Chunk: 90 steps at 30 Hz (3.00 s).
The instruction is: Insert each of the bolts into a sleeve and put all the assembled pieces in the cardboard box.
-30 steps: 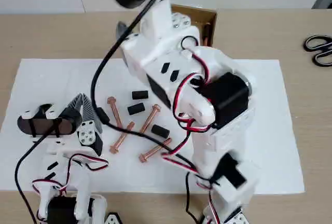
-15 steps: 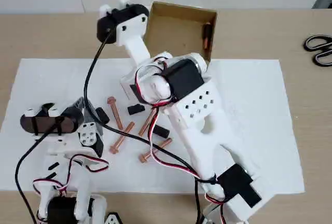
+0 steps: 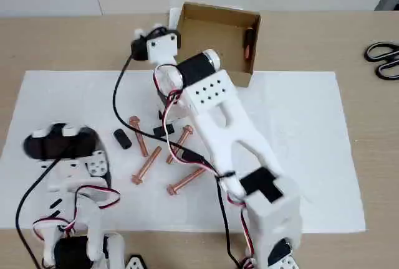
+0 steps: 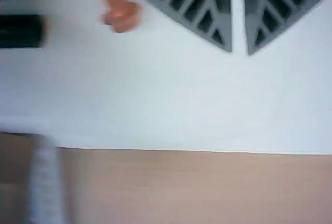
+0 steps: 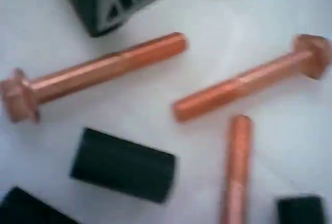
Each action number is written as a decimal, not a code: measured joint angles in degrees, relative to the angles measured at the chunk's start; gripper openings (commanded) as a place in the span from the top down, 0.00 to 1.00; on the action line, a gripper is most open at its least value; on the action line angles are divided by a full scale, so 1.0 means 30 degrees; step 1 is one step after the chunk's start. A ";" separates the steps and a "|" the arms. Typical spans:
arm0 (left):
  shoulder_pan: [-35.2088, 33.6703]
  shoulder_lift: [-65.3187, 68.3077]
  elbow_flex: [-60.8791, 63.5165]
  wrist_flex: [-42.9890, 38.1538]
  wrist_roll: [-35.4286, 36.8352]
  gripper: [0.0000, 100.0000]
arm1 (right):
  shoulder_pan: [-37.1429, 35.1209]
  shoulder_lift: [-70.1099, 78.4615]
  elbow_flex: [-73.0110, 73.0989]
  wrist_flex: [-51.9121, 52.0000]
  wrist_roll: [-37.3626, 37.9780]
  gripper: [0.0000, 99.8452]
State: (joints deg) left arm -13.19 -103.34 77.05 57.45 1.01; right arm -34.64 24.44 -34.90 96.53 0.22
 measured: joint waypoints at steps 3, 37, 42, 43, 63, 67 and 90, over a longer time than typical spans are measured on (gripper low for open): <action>-0.1465 0.0000 0.0000 0.0088 0.0117 0.99 | 0.0088 0.1201 0.0000 0.0000 0.0996 0.77; -0.2755 -0.0029 -0.0938 0.1846 0.0029 0.99 | -0.2227 0.4015 0.0029 -0.3165 1.2747 0.77; -0.2755 -0.0029 -0.0938 0.1846 0.0029 0.99 | -0.2227 0.4894 0.0029 -0.3897 1.2894 0.77; -0.2755 -0.0029 -0.0938 0.1846 0.0029 0.99 | -0.2227 0.4982 0.0029 -0.3897 1.2894 0.77; -0.2755 -0.0029 -0.0352 0.1846 0.0029 0.99 | -0.2256 0.7121 -0.0234 -0.3722 1.2923 0.87; -0.2755 -0.0029 -0.0352 0.1846 0.0029 0.99 | -0.2081 0.7092 -0.0293 -0.3780 1.2923 0.98; -0.2755 -0.0029 -0.0352 0.1846 0.0029 0.99 | -0.0908 0.2813 0.0059 -0.1348 1.2864 1.00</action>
State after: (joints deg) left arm -21.45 -103.43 76.00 62.99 1.10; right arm -37.36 32.88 -34.73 92.48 38.81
